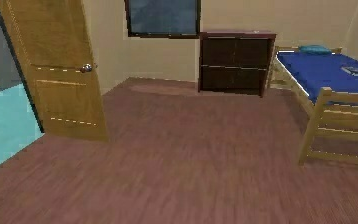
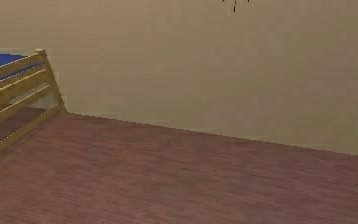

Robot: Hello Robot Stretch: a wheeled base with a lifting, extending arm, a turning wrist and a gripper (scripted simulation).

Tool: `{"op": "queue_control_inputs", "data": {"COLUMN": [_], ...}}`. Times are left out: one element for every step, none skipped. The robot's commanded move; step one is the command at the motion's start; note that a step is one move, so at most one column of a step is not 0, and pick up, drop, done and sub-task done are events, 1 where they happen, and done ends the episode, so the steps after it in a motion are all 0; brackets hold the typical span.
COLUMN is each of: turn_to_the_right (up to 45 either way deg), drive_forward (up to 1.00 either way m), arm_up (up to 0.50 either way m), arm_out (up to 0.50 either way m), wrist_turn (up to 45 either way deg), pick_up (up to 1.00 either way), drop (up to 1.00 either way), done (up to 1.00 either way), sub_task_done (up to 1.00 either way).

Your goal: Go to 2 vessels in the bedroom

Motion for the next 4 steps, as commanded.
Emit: {"op": "queue_control_inputs", "data": {"turn_to_the_right": [-45.0, -36.0, 0.0, -45.0], "drive_forward": [0.0, 0.0, 0.7, 0.0], "arm_up": [0.0, 0.0, 0.0, 0.0], "arm_out": [0.0, 0.0, 0.0, 0.0], "wrist_turn": [0.0, 0.0, 0.0, 0.0], "pick_up": [0.0, 0.0, 0.0, 0.0], "drop": [0.0, 0.0, 0.0, 0.0], "done": [0.0, 0.0, 0.0, 0.0], "sub_task_done": [0.0, 0.0, 0.0, 0.0]}}
